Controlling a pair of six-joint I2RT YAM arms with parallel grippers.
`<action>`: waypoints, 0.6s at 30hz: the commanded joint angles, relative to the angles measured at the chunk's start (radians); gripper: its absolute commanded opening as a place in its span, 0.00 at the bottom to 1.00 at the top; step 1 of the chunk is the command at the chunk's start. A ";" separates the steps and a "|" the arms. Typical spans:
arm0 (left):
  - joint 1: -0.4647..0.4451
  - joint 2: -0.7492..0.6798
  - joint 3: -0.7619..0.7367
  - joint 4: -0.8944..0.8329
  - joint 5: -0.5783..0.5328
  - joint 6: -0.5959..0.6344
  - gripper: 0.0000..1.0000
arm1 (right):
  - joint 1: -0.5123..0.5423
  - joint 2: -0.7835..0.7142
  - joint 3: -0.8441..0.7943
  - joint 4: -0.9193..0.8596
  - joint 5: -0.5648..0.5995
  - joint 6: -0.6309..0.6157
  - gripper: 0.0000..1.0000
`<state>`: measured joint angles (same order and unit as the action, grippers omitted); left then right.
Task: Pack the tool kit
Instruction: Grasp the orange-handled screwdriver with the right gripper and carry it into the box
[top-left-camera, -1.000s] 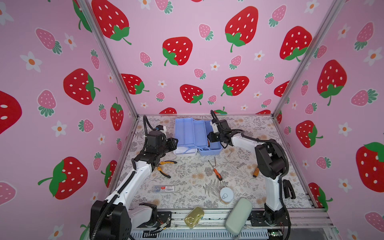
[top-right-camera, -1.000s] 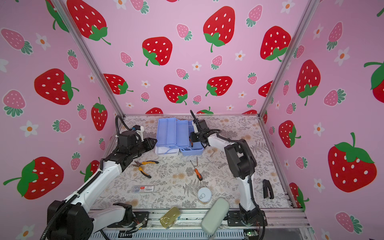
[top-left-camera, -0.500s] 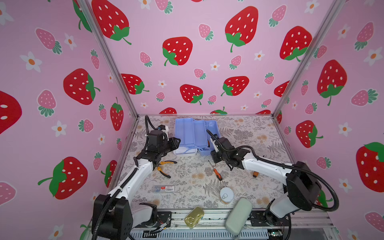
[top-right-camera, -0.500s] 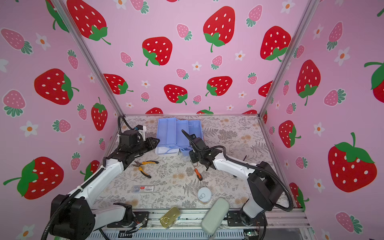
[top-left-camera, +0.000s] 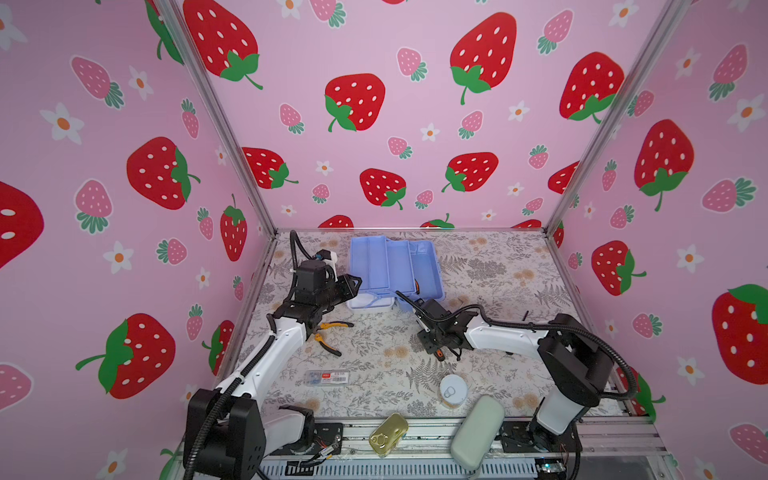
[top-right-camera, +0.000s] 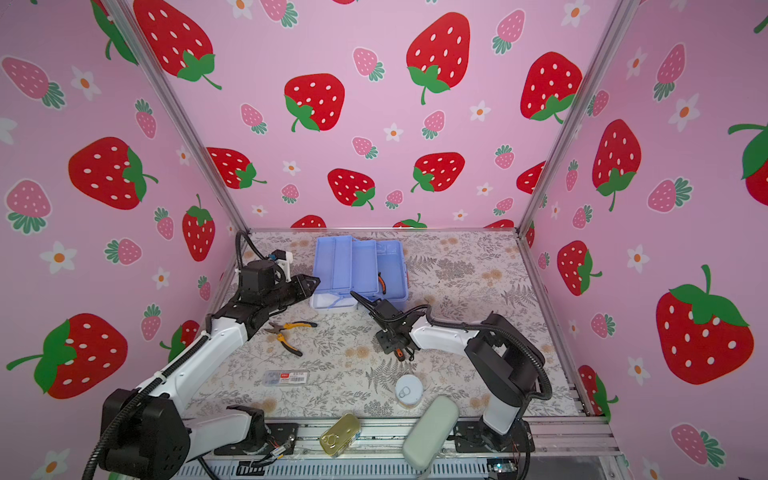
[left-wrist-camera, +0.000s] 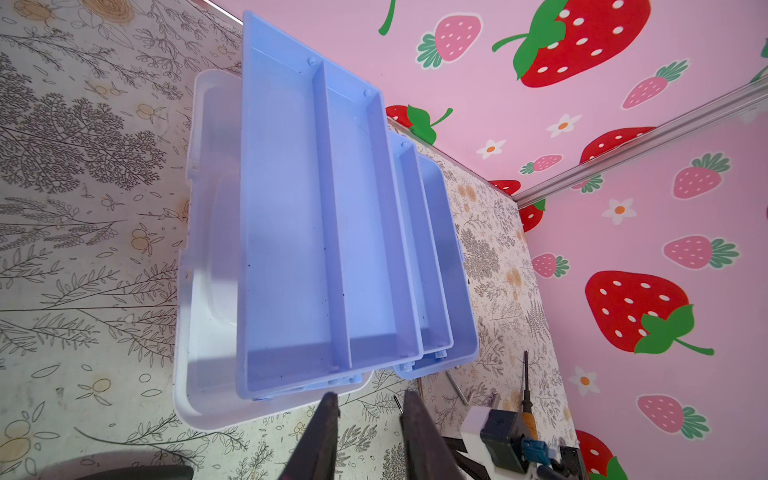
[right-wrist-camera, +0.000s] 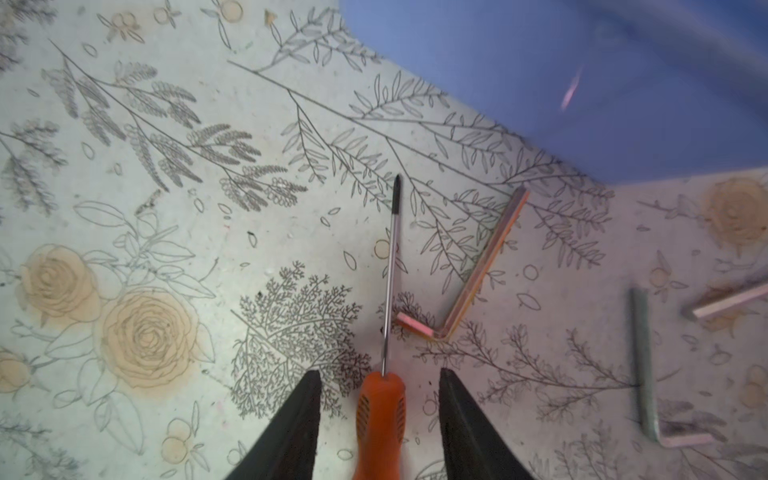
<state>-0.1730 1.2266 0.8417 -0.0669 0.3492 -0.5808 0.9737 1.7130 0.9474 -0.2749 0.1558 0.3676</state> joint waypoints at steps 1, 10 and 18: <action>0.004 0.024 0.018 0.016 0.020 -0.007 0.30 | 0.010 -0.024 -0.048 -0.041 -0.023 0.030 0.46; 0.003 0.075 0.011 0.073 0.085 -0.046 0.31 | 0.018 -0.056 -0.127 0.001 -0.040 0.074 0.22; 0.000 0.084 0.014 0.079 0.103 -0.059 0.34 | 0.017 -0.150 -0.032 -0.034 -0.058 -0.026 0.09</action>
<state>-0.1730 1.3060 0.8417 -0.0208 0.4274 -0.6193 0.9863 1.6287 0.8658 -0.2687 0.1139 0.3954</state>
